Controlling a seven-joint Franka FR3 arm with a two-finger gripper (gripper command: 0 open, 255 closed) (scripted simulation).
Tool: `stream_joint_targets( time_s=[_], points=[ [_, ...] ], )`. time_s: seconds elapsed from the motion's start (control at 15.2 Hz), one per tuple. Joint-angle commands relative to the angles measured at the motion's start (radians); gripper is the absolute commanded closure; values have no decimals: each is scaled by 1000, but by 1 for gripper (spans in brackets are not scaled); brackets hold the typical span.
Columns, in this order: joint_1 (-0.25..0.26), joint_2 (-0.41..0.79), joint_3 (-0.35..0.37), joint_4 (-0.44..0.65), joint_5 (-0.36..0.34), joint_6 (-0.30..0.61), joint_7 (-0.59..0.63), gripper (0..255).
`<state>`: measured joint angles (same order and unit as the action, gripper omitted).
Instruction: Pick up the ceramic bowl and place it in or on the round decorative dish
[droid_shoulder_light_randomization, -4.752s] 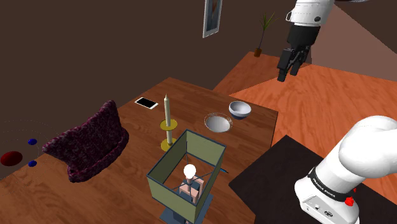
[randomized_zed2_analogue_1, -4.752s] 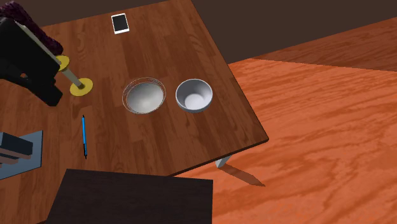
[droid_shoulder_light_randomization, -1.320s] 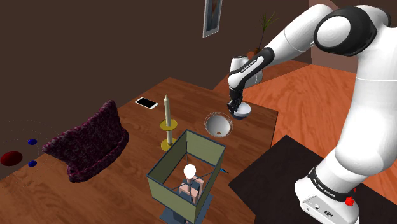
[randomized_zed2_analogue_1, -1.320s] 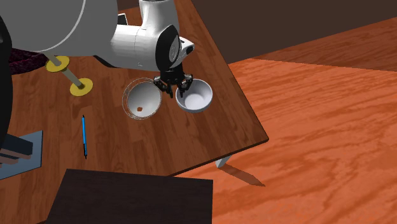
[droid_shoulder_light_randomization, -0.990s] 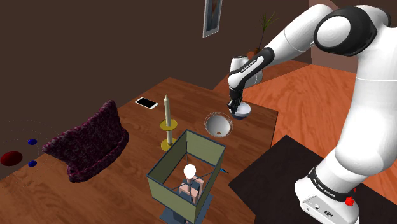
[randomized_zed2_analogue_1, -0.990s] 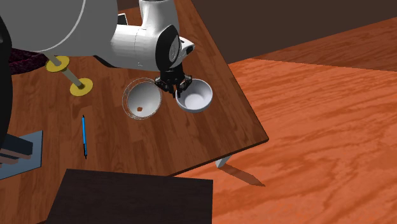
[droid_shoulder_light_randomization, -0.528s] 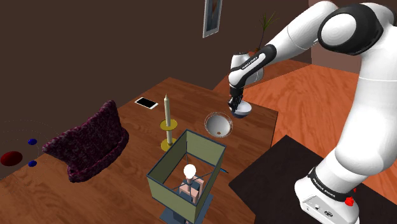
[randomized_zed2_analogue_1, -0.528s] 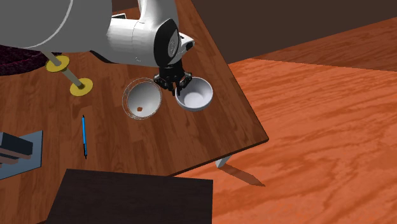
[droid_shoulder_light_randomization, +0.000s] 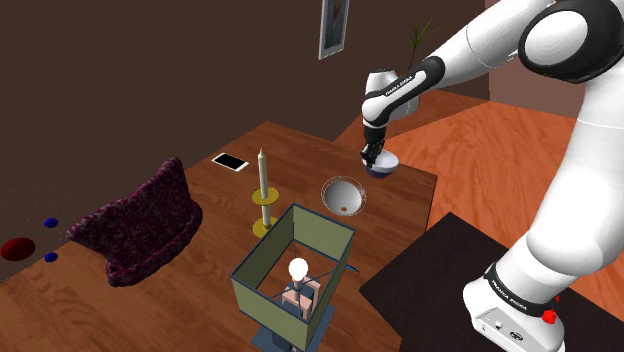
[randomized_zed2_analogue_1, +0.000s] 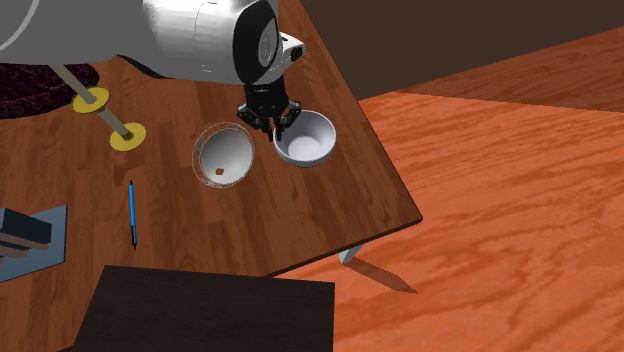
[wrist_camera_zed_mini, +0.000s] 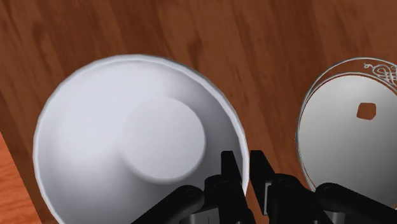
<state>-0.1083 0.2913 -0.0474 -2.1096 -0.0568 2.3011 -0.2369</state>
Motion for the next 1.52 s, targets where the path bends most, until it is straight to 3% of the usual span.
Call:
stream_joint_targets(
  time_s=[0.0, 0.66, 1.45],
  points=[
    [1, -19, 0, 7, 0, -26, -1, 255],
    [2, -101, 0, 44, 1, -145, -6, 255],
    [160, -156, 120, 60, 15, -227, 260, 255]
  ],
)
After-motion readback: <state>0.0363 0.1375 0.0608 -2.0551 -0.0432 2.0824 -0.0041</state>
